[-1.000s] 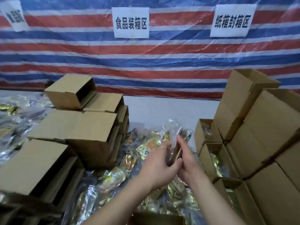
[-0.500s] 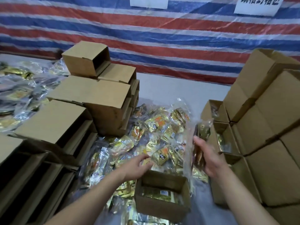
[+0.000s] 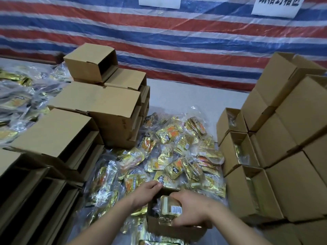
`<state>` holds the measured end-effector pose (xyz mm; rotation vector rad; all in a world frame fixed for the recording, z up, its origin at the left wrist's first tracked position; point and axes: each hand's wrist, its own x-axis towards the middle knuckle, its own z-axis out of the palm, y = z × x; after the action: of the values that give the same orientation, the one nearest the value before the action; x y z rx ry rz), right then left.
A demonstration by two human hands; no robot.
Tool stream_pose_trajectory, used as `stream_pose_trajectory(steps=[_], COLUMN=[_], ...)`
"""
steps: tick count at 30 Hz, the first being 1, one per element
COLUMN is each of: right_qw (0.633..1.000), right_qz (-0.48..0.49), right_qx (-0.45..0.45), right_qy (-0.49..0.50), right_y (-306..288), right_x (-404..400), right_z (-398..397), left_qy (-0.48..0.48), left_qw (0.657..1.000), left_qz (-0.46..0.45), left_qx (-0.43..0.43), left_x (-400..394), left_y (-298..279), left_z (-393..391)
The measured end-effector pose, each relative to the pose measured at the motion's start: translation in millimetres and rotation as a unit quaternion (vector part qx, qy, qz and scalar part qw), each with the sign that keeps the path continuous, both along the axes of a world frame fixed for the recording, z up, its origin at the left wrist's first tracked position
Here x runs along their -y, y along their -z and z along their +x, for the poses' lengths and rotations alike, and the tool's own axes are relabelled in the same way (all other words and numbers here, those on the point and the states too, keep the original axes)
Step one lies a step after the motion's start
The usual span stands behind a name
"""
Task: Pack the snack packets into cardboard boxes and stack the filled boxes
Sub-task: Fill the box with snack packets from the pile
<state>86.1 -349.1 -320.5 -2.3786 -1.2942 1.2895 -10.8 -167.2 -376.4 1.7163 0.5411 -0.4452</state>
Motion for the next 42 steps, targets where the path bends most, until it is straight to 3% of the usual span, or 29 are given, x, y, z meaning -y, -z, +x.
stream_pose_trajectory(steps=[9, 18, 23, 29, 32, 34, 37, 42], right_qw=[0.989, 0.987, 0.993, 0.967, 0.966, 0.973, 0.954, 0.968], right_qz=[-0.145, -0.077, -0.011, -0.165, -0.148, -0.084, -0.016, -0.097], right_qx=[-0.023, -0.104, -0.041, -0.151, -0.156, -0.139, -0.161, -0.138], right_qy=[-0.010, 0.092, 0.113, 0.123, 0.142, 0.162, 0.254, 0.185], right_y=[33.1, 53.1, 46.2, 56.3, 57.9, 59.0, 59.6, 63.9], right_x=[-39.5, -23.0, -8.0, -26.1, -24.8, -18.0, -12.5, -12.4], right_z=[-5.8, -10.5, -9.5, -28.2, -27.9, -23.3, -12.9, -9.6], left_qy=[-0.006, 0.002, -0.007, -0.006, -0.009, -0.007, -0.017, -0.003], left_qw=[0.998, 0.996, 0.996, 0.993, 0.993, 0.994, 0.996, 0.994], left_qz=[0.047, 0.070, 0.069, 0.091, 0.090, 0.084, 0.058, 0.084], left_qx=[0.038, 0.061, 0.065, 0.070, 0.072, 0.071, 0.060, 0.071], left_x=[6.2, 10.3, 11.0, 7.7, 6.1, 7.3, 9.6, 9.3], left_y=[7.2, 9.9, 11.8, 22.4, 24.2, 22.8, 18.6, 16.4], left_z=[-0.4, -2.7, -2.0, -3.4, -4.1, -2.7, -0.5, 0.3])
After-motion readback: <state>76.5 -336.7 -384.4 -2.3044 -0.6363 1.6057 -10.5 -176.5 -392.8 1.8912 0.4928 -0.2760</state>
